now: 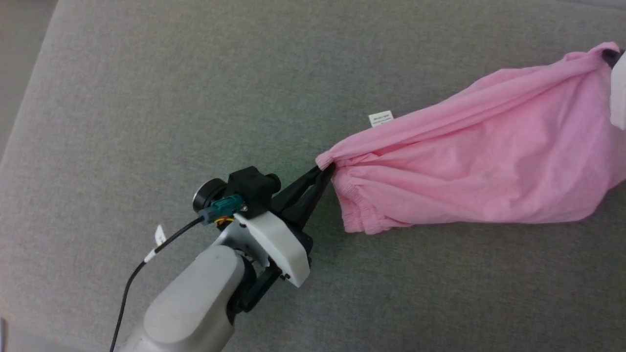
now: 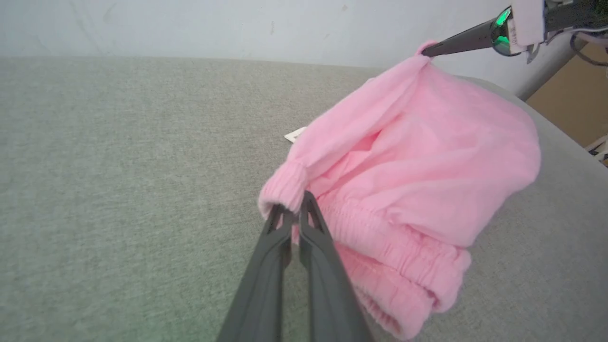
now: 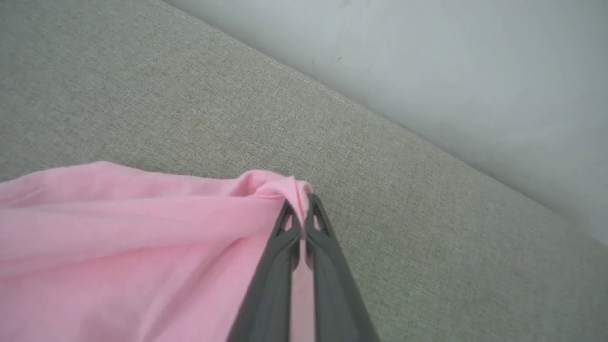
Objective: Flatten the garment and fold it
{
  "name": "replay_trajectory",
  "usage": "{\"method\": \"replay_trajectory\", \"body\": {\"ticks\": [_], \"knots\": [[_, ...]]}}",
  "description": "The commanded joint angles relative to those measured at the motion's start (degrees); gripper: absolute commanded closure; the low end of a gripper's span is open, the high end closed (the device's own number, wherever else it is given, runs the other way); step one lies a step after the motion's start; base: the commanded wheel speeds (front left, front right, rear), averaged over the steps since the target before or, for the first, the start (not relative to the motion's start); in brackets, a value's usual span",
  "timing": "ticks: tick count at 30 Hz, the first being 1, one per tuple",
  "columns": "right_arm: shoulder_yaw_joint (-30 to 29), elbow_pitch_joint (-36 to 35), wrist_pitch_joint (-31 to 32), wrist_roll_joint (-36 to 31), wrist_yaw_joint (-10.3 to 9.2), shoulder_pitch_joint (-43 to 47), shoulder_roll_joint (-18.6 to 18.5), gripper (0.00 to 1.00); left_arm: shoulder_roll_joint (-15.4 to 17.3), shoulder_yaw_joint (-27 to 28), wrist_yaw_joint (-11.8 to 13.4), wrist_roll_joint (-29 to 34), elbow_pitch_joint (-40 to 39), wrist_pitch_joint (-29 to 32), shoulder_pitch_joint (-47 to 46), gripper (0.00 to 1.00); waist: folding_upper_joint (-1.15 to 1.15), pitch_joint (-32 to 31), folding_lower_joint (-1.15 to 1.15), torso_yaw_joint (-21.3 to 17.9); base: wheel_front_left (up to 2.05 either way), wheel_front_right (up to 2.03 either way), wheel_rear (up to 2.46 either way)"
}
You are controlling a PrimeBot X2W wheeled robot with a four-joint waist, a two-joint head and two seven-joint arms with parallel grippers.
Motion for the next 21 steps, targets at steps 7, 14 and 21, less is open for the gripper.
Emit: {"method": "replay_trajectory", "body": {"ticks": [7,14,21], "knots": [[2.74,9.5,-7.24,-1.14,-0.11,-3.74,0.66,0.0,-2.23,-0.42,-0.39,0.43,3.64,-2.65,-2.65,0.0,0.0,1.78,-0.01,2.25,0.0,0.0,0.0],[5.19,14.12,-17.34,0.54,-0.11,-3.85,2.25,0.0,-2.57,0.74,0.59,0.2,4.95,-6.08,-1.87,0.0,0.0,-2.98,-0.01,0.62,0.0,0.0,0.0],[8.69,13.66,-28.05,2.47,-0.11,-1.57,3.1,0.0,-2.16,5.25,4.09,-1.42,3.42,-8.73,1.61,0.0,0.0,-9.39,-0.01,-2.03,0.0,0.0,0.0]]}}
